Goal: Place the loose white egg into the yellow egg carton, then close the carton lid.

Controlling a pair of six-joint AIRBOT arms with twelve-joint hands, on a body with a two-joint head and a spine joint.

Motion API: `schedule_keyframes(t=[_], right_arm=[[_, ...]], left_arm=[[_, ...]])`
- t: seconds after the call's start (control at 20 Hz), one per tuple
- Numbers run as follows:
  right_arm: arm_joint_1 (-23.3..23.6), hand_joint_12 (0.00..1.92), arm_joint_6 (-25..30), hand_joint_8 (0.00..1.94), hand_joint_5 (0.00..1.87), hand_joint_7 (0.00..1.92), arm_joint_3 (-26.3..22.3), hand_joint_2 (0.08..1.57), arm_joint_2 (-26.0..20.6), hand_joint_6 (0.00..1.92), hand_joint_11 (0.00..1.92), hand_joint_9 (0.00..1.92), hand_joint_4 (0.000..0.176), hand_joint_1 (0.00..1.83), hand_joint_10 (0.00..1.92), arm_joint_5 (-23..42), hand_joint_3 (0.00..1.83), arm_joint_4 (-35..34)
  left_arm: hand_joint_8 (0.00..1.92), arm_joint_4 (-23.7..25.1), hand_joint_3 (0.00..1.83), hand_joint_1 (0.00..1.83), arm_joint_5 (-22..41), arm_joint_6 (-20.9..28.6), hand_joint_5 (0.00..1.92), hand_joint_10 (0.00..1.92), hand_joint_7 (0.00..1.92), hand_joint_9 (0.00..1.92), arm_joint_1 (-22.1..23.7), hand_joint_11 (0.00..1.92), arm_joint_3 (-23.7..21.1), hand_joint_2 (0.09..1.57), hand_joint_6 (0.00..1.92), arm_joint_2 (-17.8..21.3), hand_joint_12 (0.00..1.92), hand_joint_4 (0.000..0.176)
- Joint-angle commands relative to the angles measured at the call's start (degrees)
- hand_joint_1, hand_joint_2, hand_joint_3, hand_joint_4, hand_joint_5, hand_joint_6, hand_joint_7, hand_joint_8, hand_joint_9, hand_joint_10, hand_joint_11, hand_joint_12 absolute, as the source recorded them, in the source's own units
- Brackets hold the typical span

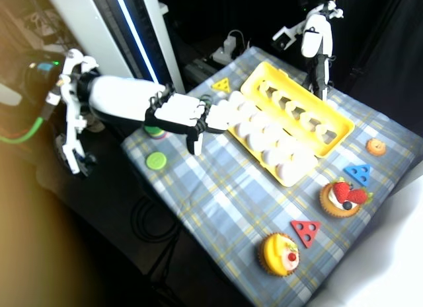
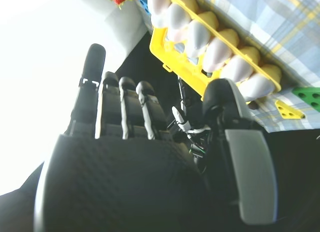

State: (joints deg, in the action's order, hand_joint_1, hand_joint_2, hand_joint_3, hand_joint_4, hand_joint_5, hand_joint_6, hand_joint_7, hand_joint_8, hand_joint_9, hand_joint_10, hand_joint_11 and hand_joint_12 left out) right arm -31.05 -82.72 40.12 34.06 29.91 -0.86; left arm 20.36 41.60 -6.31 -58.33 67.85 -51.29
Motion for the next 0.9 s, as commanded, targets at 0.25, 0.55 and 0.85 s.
schedule_keyframes(t=[0.25, 0.55, 0.85], right_arm=[[0.46, 0.02, -0.32, 0.00, 0.00, 0.00, 0.11, 1.35, -0.36, 0.00, 0.00, 0.00, 0.000, 0.43, 0.00, 6.72, 0.00, -0.41], [0.46, 0.00, -0.32, 0.00, 0.00, 0.00, 0.11, 1.36, -0.47, 0.00, 0.00, 0.00, 0.000, 0.46, 0.00, 6.78, 0.00, -0.63], [0.45, 0.00, -0.32, 0.00, 0.00, 0.00, 0.09, 1.35, -0.73, 0.00, 0.00, 0.00, 0.000, 0.47, 0.00, 7.14, 0.00, -0.80]], left_arm=[[0.00, -1.54, 0.00, 0.02, 13.70, -2.37, 0.00, 0.02, 0.00, 0.46, 2.32, 0.27, -3.25, 1.20, 0.00, 2.84, 1.29, 0.000], [0.01, 1.22, 0.01, 0.00, 15.57, -5.14, 0.02, 0.00, 0.04, 0.37, 5.93, 0.04, -5.20, 1.22, 0.01, 3.48, 1.43, 0.016], [0.02, 12.12, 0.01, 0.00, 8.41, -0.17, 0.00, 0.03, 0.10, 0.39, 15.27, 0.06, -0.69, 1.25, 0.00, -3.55, 1.50, 0.000]])
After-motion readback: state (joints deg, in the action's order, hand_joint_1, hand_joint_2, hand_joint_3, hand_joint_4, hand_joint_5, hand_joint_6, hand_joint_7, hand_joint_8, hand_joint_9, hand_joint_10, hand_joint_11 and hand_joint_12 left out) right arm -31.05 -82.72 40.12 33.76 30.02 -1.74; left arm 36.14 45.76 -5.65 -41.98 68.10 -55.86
